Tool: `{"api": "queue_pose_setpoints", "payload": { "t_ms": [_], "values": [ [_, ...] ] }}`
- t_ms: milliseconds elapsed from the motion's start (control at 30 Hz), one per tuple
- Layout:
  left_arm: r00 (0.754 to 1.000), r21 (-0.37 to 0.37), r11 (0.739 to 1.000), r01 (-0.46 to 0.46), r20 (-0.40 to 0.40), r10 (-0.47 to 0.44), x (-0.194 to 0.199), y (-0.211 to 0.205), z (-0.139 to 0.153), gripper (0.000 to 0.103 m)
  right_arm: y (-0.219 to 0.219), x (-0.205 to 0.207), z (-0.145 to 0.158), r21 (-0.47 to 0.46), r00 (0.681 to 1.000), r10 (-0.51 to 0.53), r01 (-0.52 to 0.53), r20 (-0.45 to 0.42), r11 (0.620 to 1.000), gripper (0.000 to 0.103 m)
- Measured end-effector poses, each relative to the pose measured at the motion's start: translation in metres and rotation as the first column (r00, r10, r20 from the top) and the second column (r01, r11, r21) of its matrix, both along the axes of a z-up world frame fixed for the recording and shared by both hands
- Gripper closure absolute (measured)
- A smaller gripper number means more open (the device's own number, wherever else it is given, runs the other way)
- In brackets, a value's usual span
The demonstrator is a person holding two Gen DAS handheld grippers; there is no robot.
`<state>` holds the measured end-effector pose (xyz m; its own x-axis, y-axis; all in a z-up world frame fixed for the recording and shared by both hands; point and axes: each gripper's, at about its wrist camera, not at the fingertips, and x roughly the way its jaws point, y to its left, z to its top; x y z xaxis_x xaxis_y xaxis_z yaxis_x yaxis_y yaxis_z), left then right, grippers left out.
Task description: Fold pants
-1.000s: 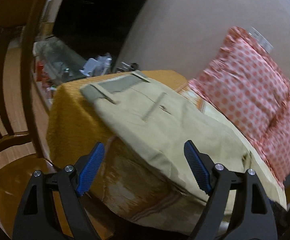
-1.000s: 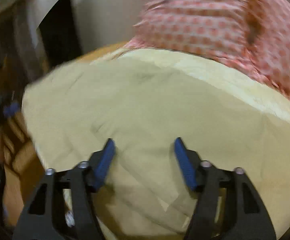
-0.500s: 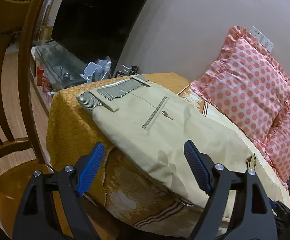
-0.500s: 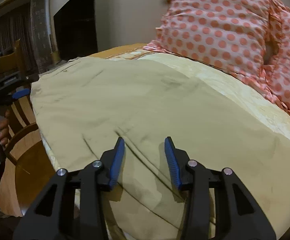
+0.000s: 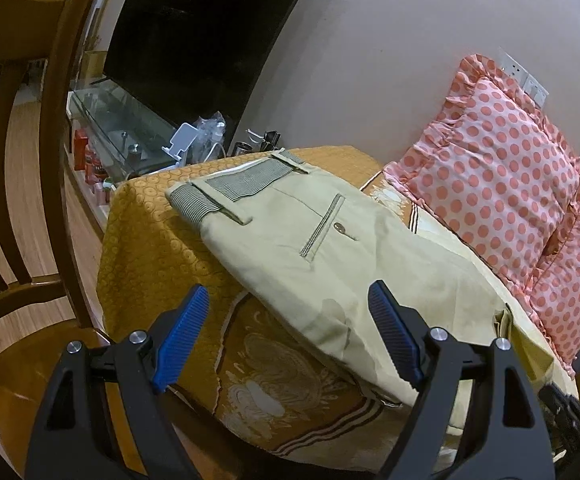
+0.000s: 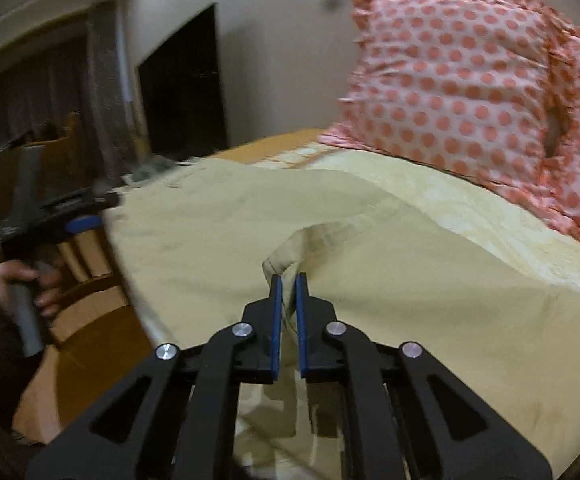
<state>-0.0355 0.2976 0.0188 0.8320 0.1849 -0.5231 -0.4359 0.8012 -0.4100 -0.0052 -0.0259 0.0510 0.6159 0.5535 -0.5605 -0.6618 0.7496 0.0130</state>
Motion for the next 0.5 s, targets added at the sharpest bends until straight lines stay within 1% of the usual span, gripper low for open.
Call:
{"api": "queue_pose_setpoints", "payload": {
  "t_ms": [67, 100, 167, 200, 233, 267, 333, 400, 500],
  "values": [
    [1.000, -0.008, 1.000, 0.005, 0.005, -0.005, 0.000, 0.000, -0.001, 0.020, 0.009, 0.000, -0.013, -0.070, 1.000, -0.003, 0.003, -0.006, 0.998, 0.096],
    [1.000, -0.009, 1.000, 0.007, 0.004, -0.007, 0.001, 0.000, -0.001, 0.020, 0.012, 0.001, -0.020, -0.084, 1.000, -0.005, 0.003, -0.027, 0.996, 0.089],
    [1.000, -0.003, 1.000, 0.009, 0.002, -0.009, 0.002, 0.000, -0.001, 0.020, 0.008, 0.002, -0.022, -0.052, 0.999, -0.008, 0.005, -0.049, 0.999, 0.082],
    [1.000, 0.003, 1.000, 0.007, 0.004, -0.007, 0.003, 0.001, -0.001, 0.020, 0.008, 0.002, -0.022, -0.036, 0.998, 0.003, -0.005, -0.065, 0.999, 0.071],
    [1.000, 0.011, 1.000, 0.005, 0.008, -0.005, 0.003, 0.001, 0.000, 0.019, 0.008, 0.002, -0.022, -0.031, 0.998, 0.009, -0.011, -0.068, 0.999, 0.065],
    [1.000, 0.019, 1.000, -0.001, 0.010, 0.001, 0.004, 0.002, 0.001, 0.019, 0.009, 0.001, -0.022, -0.031, 0.998, 0.017, -0.019, -0.067, 0.999, 0.061],
    [1.000, 0.026, 1.000, -0.008, 0.017, 0.007, 0.006, 0.004, 0.002, 0.019, 0.015, -0.005, -0.022, -0.050, 0.998, 0.033, -0.035, -0.044, 0.998, 0.048],
    [1.000, 0.022, 1.000, -0.007, 0.011, 0.007, 0.011, 0.007, 0.002, 0.019, 0.016, -0.007, -0.023, -0.053, 0.999, 0.030, -0.031, -0.033, 0.998, 0.045],
    [1.000, -0.008, 1.000, 0.004, -0.011, -0.004, 0.019, 0.012, -0.002, 0.019, 0.012, -0.004, -0.024, -0.020, 0.998, 0.040, -0.041, -0.054, 0.999, 0.041]
  ]
}}
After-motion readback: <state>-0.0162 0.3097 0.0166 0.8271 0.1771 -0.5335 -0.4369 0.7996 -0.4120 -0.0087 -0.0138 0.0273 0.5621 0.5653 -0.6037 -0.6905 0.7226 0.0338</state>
